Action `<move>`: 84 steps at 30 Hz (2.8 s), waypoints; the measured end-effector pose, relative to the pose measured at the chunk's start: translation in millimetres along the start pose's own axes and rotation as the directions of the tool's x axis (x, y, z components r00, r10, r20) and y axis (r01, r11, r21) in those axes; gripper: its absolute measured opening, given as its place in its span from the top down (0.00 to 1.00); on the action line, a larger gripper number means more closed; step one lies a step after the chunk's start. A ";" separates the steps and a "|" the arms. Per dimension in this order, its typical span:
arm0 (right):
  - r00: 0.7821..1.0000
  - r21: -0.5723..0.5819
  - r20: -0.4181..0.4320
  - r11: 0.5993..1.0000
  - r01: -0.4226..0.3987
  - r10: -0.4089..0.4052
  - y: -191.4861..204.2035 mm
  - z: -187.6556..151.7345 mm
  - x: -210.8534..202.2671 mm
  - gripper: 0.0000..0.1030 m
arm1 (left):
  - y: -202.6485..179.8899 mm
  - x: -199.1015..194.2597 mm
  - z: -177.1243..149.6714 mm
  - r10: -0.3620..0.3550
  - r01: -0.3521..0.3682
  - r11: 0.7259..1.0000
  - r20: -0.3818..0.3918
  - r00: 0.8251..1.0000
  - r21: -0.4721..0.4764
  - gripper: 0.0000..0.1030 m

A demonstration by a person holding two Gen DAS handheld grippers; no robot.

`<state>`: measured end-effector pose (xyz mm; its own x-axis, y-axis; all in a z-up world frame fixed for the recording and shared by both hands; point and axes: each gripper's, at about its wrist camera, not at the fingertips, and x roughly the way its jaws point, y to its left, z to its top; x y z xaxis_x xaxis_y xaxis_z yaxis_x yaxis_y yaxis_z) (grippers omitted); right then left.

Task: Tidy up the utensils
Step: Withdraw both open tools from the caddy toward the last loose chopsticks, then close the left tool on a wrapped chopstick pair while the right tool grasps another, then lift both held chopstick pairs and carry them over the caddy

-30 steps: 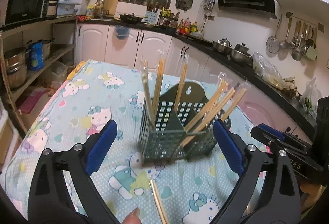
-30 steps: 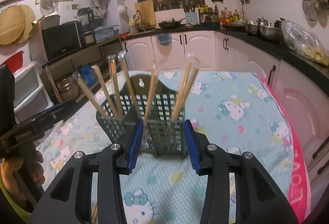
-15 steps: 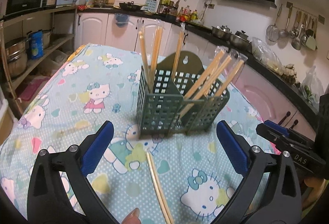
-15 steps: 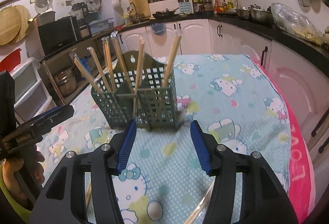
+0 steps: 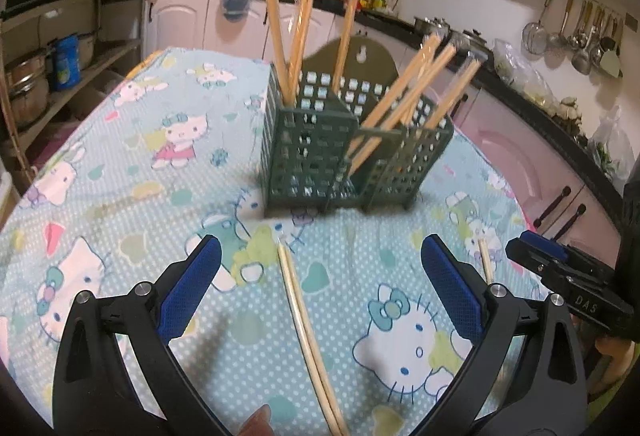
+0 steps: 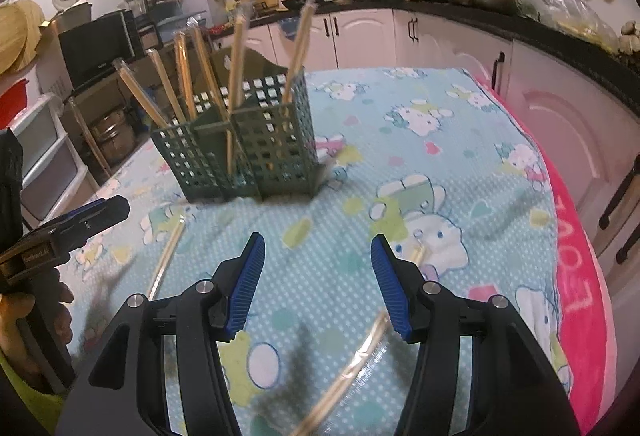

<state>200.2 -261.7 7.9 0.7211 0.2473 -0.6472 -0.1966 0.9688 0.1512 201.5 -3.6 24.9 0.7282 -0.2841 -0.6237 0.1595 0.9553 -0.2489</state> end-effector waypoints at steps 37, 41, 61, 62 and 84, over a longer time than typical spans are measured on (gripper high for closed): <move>0.963 0.092 -0.266 0.994 0.065 -0.039 -65.1 1.7 75.6 0.48 | 19.1 83.6 -4.4 -0.043 0.019 0.995 -0.263 0.964 -0.093 0.53; 0.959 0.073 -0.276 0.994 0.084 -0.061 -63.5 6.6 84.8 0.53 | 20.5 88.8 -0.2 -0.033 0.010 0.996 -0.266 0.963 -0.090 0.55; 0.978 0.016 -0.194 0.997 -0.077 0.078 -16.2 27.3 66.1 0.94 | 39.8 93.4 10.4 0.002 -0.024 0.997 -0.293 0.956 -0.071 0.95; 0.978 0.008 -0.190 0.996 -0.084 0.084 -12.4 28.9 64.4 0.94 | 39.3 91.1 10.6 -0.001 -0.020 0.997 -0.290 0.957 -0.070 0.96; 0.984 -0.117 -0.014 0.977 -0.178 0.178 46.2 69.5 -8.3 0.94 | -2.1 -34.1 83.6 -0.094 0.093 0.996 0.081 0.992 0.016 0.97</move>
<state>231.3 -217.7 72.2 0.6652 0.4156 -0.6203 -0.3986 0.9002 0.1756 232.1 11.0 108.7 0.7617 -0.3650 -0.5353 0.2371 0.9259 -0.2940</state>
